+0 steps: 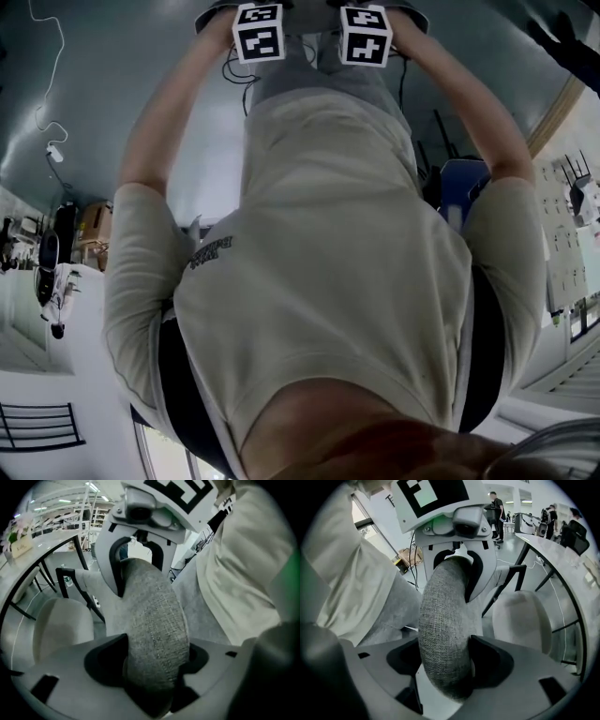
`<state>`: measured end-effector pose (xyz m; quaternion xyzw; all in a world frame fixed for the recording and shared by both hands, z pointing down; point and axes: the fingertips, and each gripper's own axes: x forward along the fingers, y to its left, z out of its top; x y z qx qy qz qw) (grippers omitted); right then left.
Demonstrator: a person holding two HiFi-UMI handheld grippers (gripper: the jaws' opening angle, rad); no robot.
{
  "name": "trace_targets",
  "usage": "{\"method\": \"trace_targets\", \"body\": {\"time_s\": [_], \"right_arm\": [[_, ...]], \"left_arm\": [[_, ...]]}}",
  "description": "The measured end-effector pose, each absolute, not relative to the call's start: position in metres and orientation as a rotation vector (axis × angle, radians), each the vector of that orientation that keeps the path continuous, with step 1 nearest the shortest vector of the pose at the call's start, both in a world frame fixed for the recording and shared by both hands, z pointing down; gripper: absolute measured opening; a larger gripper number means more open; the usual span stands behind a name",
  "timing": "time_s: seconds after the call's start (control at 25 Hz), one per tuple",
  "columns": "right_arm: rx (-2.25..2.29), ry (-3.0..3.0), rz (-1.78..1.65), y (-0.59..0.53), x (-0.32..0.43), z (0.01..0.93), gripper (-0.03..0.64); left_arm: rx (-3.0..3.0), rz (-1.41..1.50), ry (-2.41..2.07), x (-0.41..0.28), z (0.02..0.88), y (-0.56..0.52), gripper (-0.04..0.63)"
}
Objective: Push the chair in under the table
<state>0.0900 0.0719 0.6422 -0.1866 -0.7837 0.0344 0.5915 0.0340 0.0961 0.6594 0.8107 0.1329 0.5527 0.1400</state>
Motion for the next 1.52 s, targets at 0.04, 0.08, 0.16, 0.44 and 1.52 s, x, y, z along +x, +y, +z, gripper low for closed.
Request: {"method": "trace_targets", "body": {"time_s": [0.04, 0.08, 0.16, 0.44, 1.52], "right_arm": [[-0.430, -1.825, 0.082, 0.070, 0.089, 0.645, 0.293], [-0.426, -1.827, 0.081, 0.069, 0.088, 0.648, 0.287], [-0.430, -1.828, 0.083, 0.067, 0.087, 0.650, 0.267], [-0.444, -1.837, 0.075, 0.067, 0.088, 0.650, 0.238], [-0.345, -1.883, 0.049, 0.005, 0.047, 0.649, 0.190]], "left_arm": [[2.330, 1.558, 0.375, 0.035, 0.659, 0.096, 0.269], [2.320, 1.527, 0.372, 0.035, 0.658, 0.097, 0.272], [2.311, 1.501, 0.378, 0.035, 0.655, 0.096, 0.272], [2.358, 1.488, 0.349, 0.042, 0.645, 0.082, 0.272], [2.395, 1.595, 0.366, -0.004, 0.658, 0.033, 0.213]]}}
